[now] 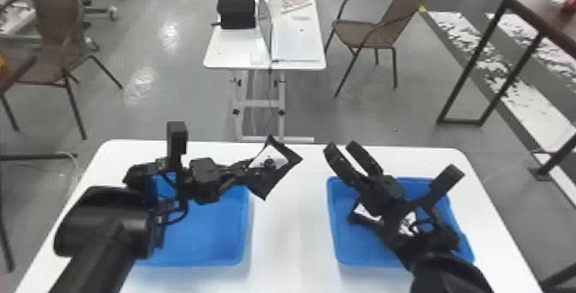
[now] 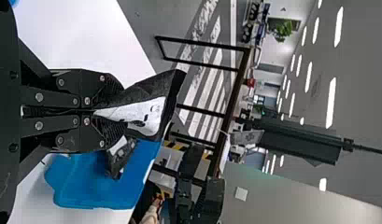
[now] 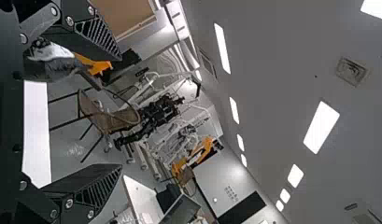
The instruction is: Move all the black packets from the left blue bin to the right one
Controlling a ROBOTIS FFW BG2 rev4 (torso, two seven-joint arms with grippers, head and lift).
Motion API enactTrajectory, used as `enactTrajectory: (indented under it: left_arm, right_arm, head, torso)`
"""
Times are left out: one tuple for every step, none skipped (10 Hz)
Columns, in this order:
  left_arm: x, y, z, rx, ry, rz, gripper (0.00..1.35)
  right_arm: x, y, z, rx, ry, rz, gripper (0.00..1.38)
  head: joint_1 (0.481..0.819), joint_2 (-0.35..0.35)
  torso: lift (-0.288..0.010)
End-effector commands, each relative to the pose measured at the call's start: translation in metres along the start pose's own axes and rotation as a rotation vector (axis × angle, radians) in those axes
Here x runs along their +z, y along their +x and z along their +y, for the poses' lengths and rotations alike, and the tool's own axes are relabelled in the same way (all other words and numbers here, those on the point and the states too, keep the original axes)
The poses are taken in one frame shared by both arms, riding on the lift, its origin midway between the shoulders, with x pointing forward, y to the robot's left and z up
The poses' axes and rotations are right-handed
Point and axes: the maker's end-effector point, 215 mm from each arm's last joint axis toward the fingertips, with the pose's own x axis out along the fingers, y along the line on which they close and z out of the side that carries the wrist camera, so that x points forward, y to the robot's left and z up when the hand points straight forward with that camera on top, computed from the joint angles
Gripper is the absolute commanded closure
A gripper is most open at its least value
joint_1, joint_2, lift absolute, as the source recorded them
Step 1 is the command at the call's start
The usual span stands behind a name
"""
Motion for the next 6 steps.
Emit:
enactTrajectory:
  left_arm:
    - [0.018,0.033,-0.011,-0.065,0.024,-0.011,1.21]
    - [0.024,0.049,-0.019,-0.097,0.027,-0.011,1.21]
    - [0.033,0.064,-0.027,-0.124,0.036,-0.016,1.21]
    - [0.037,0.072,-0.033,-0.151,0.047,-0.006,1.21]
    - [0.041,0.078,-0.04,-0.178,0.056,-0.003,1.21]
    - [0.042,0.08,-0.044,-0.192,0.06,0.002,1.21]
  right_arm:
    - [-0.005,0.013,0.011,0.037,0.006,0.014,0.22]
    - [-0.007,0.018,0.015,0.047,0.008,0.022,0.22]
    - [-0.01,0.025,0.018,0.059,0.01,0.03,0.22]
    - [-0.015,0.03,0.019,0.064,0.012,0.042,0.22]
    - [-0.019,0.036,0.018,0.067,0.014,0.055,0.21]
    - [-0.022,0.039,0.015,0.065,0.01,0.067,0.24]
  head:
    - [0.695,-0.074]
    - [0.695,-0.085]
    - [0.695,-0.092]
    - [0.695,-0.105]
    - [0.695,-0.112]
    - [0.695,-0.115]
  torso:
    - [0.0]
    - [0.0]
    - [0.0]
    - [0.0]
    - [0.0]
    - [0.0]
